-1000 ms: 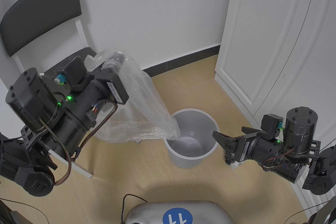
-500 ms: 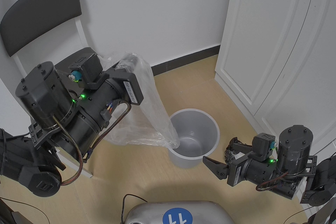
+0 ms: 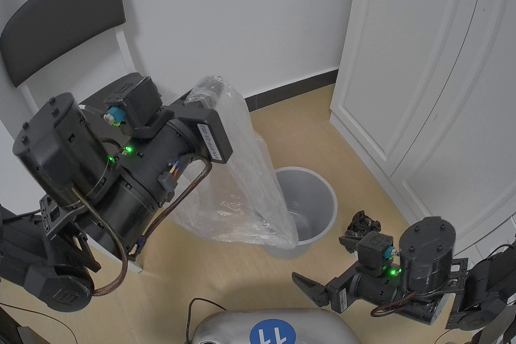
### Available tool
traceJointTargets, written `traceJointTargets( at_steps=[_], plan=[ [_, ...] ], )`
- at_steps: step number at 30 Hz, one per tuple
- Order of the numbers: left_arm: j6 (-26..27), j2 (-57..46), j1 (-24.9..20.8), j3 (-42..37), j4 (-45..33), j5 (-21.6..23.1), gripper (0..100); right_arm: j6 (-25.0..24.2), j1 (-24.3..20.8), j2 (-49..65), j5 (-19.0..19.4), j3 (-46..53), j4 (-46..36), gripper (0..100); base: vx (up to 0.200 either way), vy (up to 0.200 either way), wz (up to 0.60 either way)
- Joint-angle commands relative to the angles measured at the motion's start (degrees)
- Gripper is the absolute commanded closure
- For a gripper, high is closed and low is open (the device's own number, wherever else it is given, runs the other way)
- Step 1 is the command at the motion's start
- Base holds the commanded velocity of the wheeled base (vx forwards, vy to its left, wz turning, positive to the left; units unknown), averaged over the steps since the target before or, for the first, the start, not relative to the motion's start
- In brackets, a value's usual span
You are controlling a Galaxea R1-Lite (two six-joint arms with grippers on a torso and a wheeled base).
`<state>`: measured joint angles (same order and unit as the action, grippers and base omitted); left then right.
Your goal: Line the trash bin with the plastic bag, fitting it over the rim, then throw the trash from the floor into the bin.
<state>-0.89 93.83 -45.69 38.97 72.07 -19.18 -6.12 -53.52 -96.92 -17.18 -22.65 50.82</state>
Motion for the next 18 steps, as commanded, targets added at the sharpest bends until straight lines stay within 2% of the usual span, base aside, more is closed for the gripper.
traceJointTargets(
  at_steps=[1,9,18],
  plan=[
    [0.0,-2.0,-0.8,0.1,0.0,-0.4,100,-0.3,0.2,-5.1,-0.5,0.9,0.2,0,0.0,0.0,0.0],
    [0.0,-3.0,-0.8,0.1,0.0,-0.4,100,-0.7,-0.6,-7.1,-6.4,1.2,4.0,0,0.0,0.0,0.0],
    [0.0,-4.4,-1.2,-0.3,0.0,-0.5,100,0.0,-0.2,-7.8,-7.9,1.6,4.5,0,0.0,0.0,0.0]
  ],
)
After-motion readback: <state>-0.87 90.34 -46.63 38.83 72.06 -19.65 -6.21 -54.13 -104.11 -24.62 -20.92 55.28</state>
